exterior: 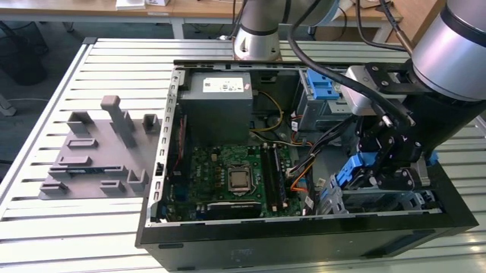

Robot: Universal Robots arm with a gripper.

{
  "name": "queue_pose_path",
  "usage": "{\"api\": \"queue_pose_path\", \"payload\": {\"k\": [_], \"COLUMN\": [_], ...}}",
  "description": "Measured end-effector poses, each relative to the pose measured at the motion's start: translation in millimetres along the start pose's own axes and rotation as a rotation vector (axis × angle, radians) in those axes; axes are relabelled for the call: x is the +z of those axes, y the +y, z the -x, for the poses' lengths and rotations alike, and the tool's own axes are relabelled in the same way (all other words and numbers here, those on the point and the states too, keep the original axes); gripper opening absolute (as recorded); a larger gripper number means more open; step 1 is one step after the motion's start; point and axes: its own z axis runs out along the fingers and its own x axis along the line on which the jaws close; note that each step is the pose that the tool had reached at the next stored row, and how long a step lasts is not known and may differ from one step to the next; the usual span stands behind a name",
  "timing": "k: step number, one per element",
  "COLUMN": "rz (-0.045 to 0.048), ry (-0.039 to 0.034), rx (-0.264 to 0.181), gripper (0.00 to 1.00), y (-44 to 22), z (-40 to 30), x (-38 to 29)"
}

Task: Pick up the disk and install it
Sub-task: 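Insert the disk into the insertion slot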

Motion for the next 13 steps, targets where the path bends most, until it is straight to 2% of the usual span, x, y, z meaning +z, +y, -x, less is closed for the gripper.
{"api": "queue_pose_path", "payload": {"k": [11,12,13], "rz": [-0.0010,-0.0011,-0.0011], "ry": [0.0002,0.0002,0.0004], "rx": [0.000,0.000,0.000], "gripper": [0.38,0.44,0.44], "y": [-0.1,-0.2,-0.2], "z": [-0.1,0.0,-0.1], "x": [5.4,5.7,5.8]}}
